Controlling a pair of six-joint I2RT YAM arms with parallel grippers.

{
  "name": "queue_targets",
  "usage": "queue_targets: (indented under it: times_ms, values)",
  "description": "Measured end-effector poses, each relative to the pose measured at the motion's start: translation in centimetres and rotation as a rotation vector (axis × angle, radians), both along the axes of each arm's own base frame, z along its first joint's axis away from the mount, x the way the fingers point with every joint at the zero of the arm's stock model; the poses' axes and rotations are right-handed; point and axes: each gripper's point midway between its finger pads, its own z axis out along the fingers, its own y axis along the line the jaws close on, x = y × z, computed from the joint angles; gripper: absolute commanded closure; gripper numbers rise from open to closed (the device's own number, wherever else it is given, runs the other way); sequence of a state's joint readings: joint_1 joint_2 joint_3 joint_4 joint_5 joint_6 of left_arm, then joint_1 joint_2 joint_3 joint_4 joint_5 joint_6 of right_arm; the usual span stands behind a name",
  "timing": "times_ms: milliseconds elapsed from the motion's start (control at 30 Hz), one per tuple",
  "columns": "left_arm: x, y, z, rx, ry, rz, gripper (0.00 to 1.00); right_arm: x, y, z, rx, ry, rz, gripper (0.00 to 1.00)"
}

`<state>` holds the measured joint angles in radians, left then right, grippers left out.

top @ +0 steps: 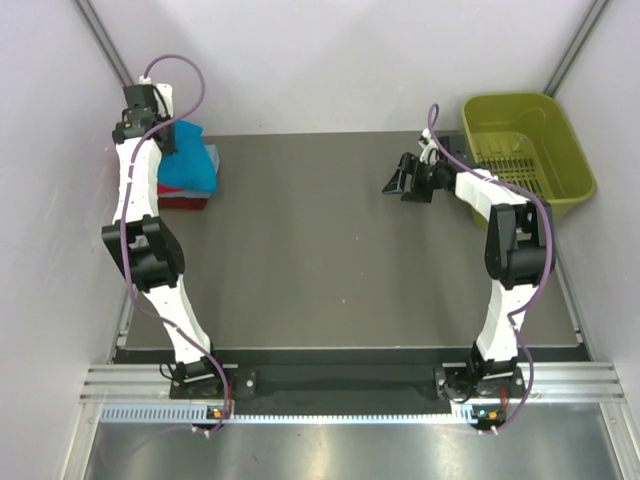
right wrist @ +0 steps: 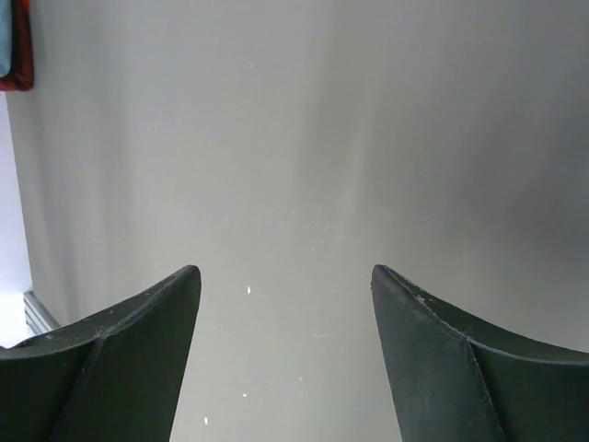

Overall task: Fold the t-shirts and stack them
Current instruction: Neatly place the folded tshirt to the corner

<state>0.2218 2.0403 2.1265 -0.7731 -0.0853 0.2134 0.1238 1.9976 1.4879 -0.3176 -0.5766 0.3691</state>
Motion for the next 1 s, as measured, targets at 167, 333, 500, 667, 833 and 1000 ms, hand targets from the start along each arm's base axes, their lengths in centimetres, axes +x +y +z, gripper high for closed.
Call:
queue_targets:
  times_ms: [167, 333, 500, 667, 833, 1000]
  values:
    - [1.4, 0.9, -0.3, 0.087, -0.003, 0.028, 1.0, -0.3, -0.1, -0.4, -0.001, 0.009, 0.0, 0.25]
    - [2.4, 2.6, -2.2, 0.171, 0.029, 0.076, 1.0, -0.5, -0.1, -0.4, -0.001, 0.011, 0.0, 0.25]
    - [3.0, 3.9, -3.5, 0.234, 0.05, 0.117, 1.0, -0.5, -0.1, -0.3, -0.002, 0.008, 0.0, 0.25]
    - [3.4, 4.8, -4.0, 0.279, 0.054, 0.162, 1.0, -0.5, -0.1, -0.3, -0.002, 0.008, 0.0, 0.25]
    - [3.6, 5.6, -4.3, 0.312, 0.05, 0.2, 0.81, -0.6, -0.1, -0.3, -0.002, 0.009, 0.0, 0.25]
    - [3.7, 6.4, -3.9, 0.346, 0.037, 0.247, 0.14, -0.6, -0.1, -0.4, -0.003, 0.009, 0.001, 0.25]
